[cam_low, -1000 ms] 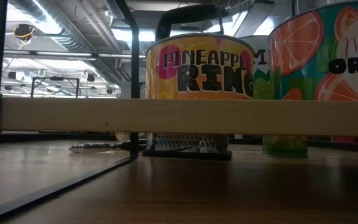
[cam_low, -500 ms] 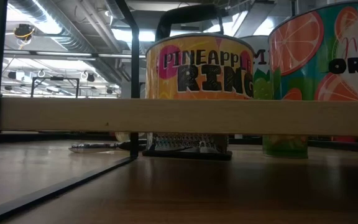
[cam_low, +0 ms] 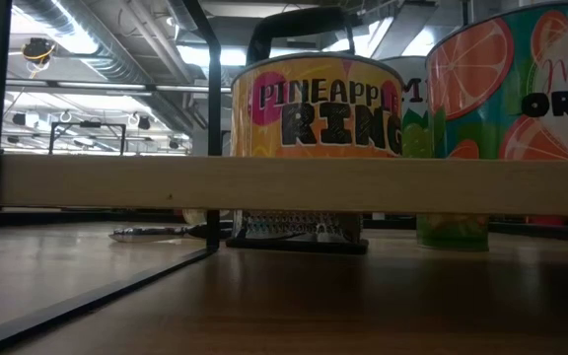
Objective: Pick and place cans onto a shelf
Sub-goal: Put the canned pineapple on the shelf
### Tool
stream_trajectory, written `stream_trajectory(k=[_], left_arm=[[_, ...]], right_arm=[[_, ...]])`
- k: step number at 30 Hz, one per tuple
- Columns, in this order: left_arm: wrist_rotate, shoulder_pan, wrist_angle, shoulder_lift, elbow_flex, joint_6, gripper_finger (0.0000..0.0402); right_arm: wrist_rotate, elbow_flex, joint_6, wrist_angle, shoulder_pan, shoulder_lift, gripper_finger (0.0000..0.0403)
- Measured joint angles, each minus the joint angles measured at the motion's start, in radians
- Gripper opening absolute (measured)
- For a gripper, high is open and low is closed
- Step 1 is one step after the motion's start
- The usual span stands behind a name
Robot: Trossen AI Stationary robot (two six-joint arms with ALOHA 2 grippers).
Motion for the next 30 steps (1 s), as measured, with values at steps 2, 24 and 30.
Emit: stream_trajectory(k=[2, 24, 30], left_arm=[[0.000, 0.000, 0.000, 0.000, 0.000, 0.000, 0.0000], [-0.004, -0.001, 0.000, 0.000, 0.000, -0.009, 0.0044], [-0.023, -0.001, 0.001, 0.000, 0.000, -0.011, 0.0059]], right_arm=[[0.001, 0.000, 0.003, -0.002, 0.000, 0.000, 0.0007], [0.010, 0.000, -0.001, -0.011, 0.000, 0.000, 0.0001], [0.012, 0.000, -0.001, -0.019, -0.001, -0.006, 0.0001]])
